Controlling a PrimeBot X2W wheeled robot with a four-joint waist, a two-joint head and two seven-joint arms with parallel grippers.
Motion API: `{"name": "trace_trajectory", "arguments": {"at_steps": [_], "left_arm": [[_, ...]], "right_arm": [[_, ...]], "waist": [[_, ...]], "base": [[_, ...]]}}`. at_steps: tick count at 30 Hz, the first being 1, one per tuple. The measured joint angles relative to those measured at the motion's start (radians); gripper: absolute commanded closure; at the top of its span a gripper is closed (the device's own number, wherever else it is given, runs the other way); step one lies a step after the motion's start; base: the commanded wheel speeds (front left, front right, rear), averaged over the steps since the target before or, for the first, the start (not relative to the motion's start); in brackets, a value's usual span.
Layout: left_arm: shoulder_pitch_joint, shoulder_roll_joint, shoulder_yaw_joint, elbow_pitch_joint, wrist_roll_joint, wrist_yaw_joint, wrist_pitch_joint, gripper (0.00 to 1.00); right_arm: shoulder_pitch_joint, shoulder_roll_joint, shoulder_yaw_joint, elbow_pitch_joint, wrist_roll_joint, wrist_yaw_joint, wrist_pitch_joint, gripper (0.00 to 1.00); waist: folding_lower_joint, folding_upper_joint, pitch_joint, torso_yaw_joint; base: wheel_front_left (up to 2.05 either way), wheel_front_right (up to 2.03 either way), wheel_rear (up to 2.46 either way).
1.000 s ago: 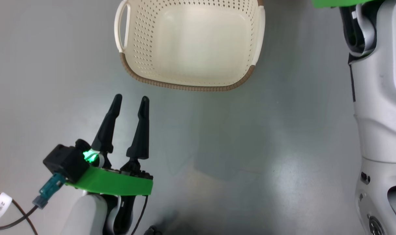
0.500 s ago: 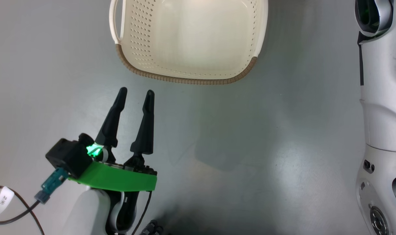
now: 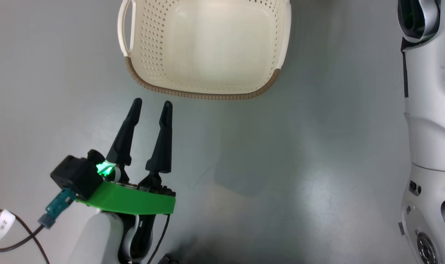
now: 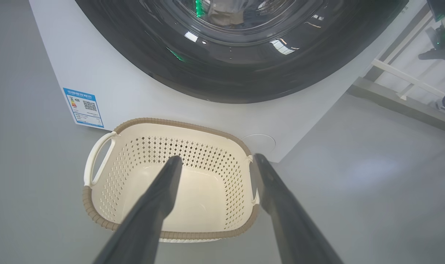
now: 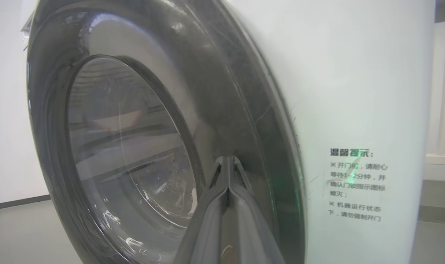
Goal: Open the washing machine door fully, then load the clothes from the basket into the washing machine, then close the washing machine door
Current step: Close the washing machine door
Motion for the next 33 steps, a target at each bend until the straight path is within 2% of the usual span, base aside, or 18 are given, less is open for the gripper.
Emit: {"name": "trace_trajectory", "arguments": {"at_steps": [7,14,24,25,26,27,28,29,33], "left_arm": [[0.001,0.0,0.016,0.0,0.0,0.0,0.0,0.0],[0.005,0.0,0.027,0.0,0.003,0.0,0.0,0.0],[0.019,0.0,0.059,0.0,0.047,0.0,0.0,0.0],[0.025,0.0,0.062,0.0,0.048,0.0,0.0,0.0],[0.033,0.0,0.065,0.001,0.054,0.0,0.0,0.0],[0.04,0.0,0.07,0.001,0.06,0.0,0.0,0.0],[0.048,0.0,0.076,0.001,0.065,0.0,0.0,0.0],[0.054,0.001,0.081,0.002,0.068,0.0,0.0,0.0],[0.078,0.003,0.101,0.005,0.092,0.0,0.0,0.0]], "right_arm": [[0.078,-0.008,0.063,0.003,0.039,-0.001,0.0,1.0],[0.176,-0.007,0.081,-0.008,0.086,-0.001,0.0,1.0],[0.38,-0.004,0.104,-0.008,0.092,-0.001,0.0,1.0],[0.399,-0.003,0.105,-0.01,0.097,-0.001,0.001,0.93],[0.417,-0.003,0.106,-0.01,0.105,-0.001,0.001,0.71],[0.434,-0.002,0.106,-0.011,0.115,-0.001,0.001,0.71],[0.45,-0.001,0.106,-0.011,0.118,-0.001,0.001,0.52],[0.465,-0.001,0.106,-0.012,0.118,-0.001,0.001,0.0],[0.526,0.002,0.105,-0.019,0.127,-0.001,0.001,0.0]], "waist": [[0.0,0.0,-0.037,-0.016],[0.0,0.0,-0.075,-0.033],[0.0,0.0,-0.153,-0.074],[0.0,0.0,-0.162,-0.078],[0.0,0.0,-0.171,-0.084],[0.0,0.0,-0.18,-0.089],[0.0,0.0,-0.189,-0.095],[0.0,0.0,-0.198,-0.101],[0.0,0.0,-0.239,-0.127]], "base": [[0.0,0.0,0.0],[0.0,0.0,0.0],[0.0,0.0,0.0],[0.0,0.0,0.0],[0.0,0.0,0.0],[0.0,0.0,0.0],[0.0,0.0,0.0],[0.0,0.0,0.0],[0.0,0.0,0.0]]}}
